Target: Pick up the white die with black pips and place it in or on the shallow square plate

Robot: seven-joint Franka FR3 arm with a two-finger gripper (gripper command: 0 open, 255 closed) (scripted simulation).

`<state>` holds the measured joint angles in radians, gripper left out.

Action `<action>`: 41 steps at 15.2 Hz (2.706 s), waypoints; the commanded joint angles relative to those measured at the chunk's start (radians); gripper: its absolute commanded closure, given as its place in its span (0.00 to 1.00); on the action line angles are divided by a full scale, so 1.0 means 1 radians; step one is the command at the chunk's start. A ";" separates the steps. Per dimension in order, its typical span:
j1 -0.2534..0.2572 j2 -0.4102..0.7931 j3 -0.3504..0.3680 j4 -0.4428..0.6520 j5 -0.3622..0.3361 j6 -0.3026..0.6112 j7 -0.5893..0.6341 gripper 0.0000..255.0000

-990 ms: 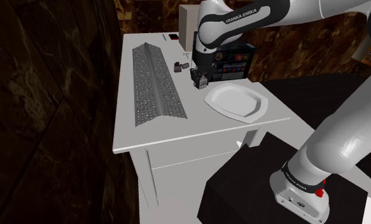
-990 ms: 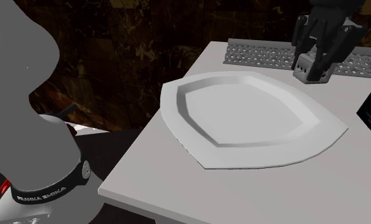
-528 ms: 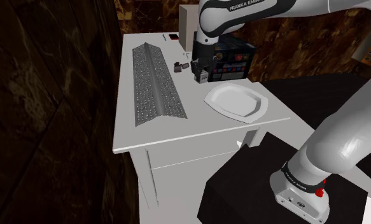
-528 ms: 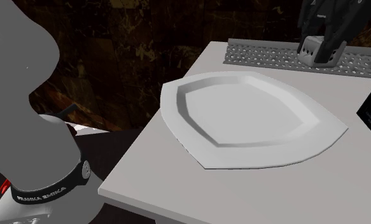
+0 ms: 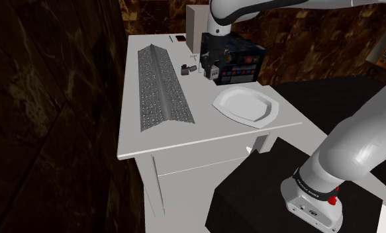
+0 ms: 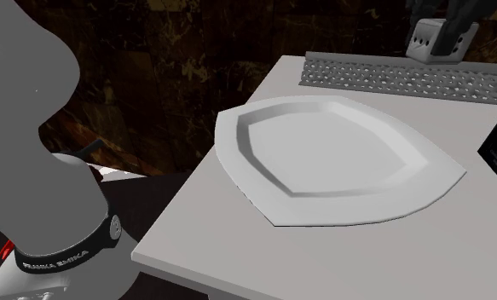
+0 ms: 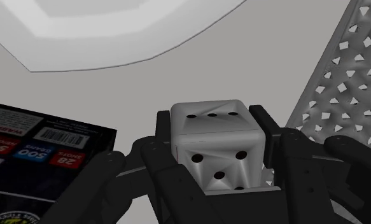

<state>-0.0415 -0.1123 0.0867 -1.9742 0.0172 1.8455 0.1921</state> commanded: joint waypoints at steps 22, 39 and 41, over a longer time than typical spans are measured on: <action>-0.041 -0.533 -0.087 -0.576 -0.012 0.042 -0.124 1.00; -0.041 -0.515 -0.087 -0.642 -0.012 0.126 -0.124 0.00; -0.041 -0.515 -0.087 -0.642 -0.012 0.126 -0.124 0.00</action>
<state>-0.0824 -0.6276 0.0000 -2.6167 0.0050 1.9715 0.0679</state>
